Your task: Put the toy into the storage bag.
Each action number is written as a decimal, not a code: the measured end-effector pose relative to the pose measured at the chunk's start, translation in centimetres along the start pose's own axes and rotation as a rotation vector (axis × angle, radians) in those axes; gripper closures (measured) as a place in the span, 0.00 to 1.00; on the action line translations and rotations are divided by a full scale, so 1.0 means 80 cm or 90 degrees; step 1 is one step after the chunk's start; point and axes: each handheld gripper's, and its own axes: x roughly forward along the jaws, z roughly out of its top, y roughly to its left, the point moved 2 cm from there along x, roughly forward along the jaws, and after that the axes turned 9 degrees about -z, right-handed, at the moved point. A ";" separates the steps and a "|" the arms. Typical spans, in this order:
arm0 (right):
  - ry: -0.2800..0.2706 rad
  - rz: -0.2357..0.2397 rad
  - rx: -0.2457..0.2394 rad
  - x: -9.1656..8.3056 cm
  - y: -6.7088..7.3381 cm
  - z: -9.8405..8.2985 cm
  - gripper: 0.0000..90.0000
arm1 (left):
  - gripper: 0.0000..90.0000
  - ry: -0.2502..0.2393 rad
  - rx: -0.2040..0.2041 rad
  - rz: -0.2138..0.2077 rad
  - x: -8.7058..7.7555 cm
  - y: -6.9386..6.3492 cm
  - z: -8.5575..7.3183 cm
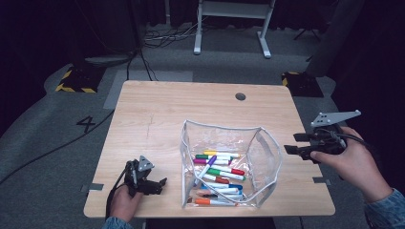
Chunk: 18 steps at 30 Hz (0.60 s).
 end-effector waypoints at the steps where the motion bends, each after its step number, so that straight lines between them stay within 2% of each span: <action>1: 0.003 -0.005 0.005 0.000 -0.005 -0.005 0.45 | 0.00 0.000 0.000 0.000 0.000 0.000 0.000; 4: 0.008 -0.021 0.024 0.005 -0.019 -0.019 0.44 | 0.00 0.000 0.000 0.000 0.000 0.000 0.000; 8: 0.024 -0.022 0.051 0.021 -0.033 -0.041 0.41 | 0.00 0.000 0.000 0.000 0.000 0.000 0.000; 13: 0.067 -0.034 0.074 0.055 -0.045 -0.078 0.40 | 0.00 -0.001 -0.001 -0.001 0.000 0.000 0.000; 18: 0.095 -0.022 0.103 0.088 -0.051 -0.115 0.39 | 0.00 -0.001 0.000 0.000 0.000 0.000 0.000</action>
